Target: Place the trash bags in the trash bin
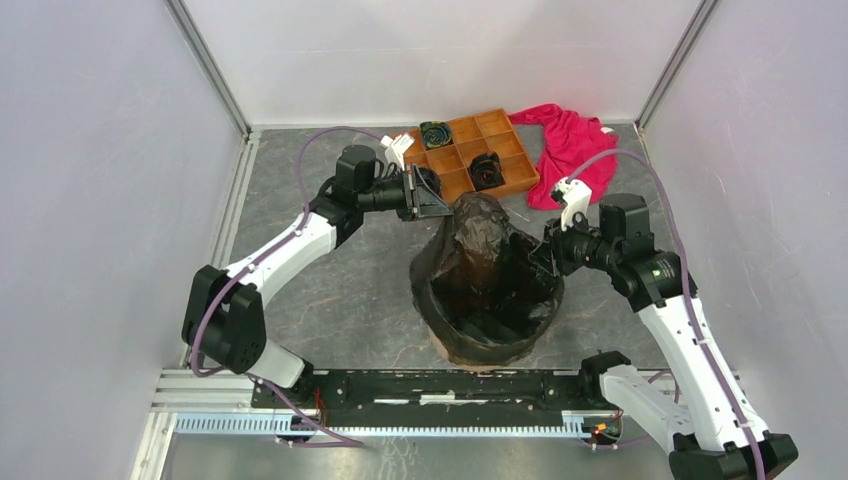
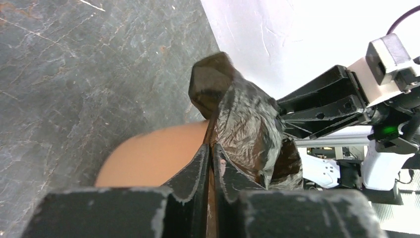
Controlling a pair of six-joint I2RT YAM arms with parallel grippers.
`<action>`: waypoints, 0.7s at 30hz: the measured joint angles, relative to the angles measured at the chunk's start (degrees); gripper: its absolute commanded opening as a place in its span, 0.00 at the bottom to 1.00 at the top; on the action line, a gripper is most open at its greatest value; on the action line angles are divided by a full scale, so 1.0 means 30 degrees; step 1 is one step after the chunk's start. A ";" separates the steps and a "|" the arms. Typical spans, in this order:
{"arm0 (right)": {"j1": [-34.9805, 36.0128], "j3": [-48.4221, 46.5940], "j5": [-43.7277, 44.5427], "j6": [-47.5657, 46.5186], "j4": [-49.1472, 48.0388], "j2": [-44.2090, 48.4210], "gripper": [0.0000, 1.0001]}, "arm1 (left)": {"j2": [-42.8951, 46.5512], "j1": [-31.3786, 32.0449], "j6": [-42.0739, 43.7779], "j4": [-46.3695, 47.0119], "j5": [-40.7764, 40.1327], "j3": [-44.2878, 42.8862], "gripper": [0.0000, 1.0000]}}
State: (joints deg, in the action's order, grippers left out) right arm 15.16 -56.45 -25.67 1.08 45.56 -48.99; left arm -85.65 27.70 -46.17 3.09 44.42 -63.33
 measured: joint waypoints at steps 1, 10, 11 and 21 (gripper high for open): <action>0.0000 0.0000 0.0007 -0.0087 -0.0138 -0.0051 0.16 | -0.0036 -0.0051 -0.0007 -0.0080 -0.0168 0.0007 0.03; 0.0073 0.0000 0.0342 -0.0670 -0.2186 -0.1333 0.00 | 0.1093 -0.1982 -0.0364 -0.0219 -0.0444 0.2586 0.02; 0.0109 -0.0007 0.0444 -0.0634 -0.2572 -0.1552 0.00 | 0.1413 -0.2200 -0.0437 -0.0284 -0.0481 0.2820 0.02; 0.2018 -0.1661 0.3861 -0.0321 -0.5858 -0.4779 0.00 | 0.5399 -0.2528 -0.0656 -0.0743 -0.1523 0.4532 0.02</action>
State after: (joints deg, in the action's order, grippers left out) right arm 21.21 -61.43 -14.09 0.12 27.99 -63.33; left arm -69.45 20.12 -48.14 0.86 39.86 -49.74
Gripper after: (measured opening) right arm 0.127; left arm 0.028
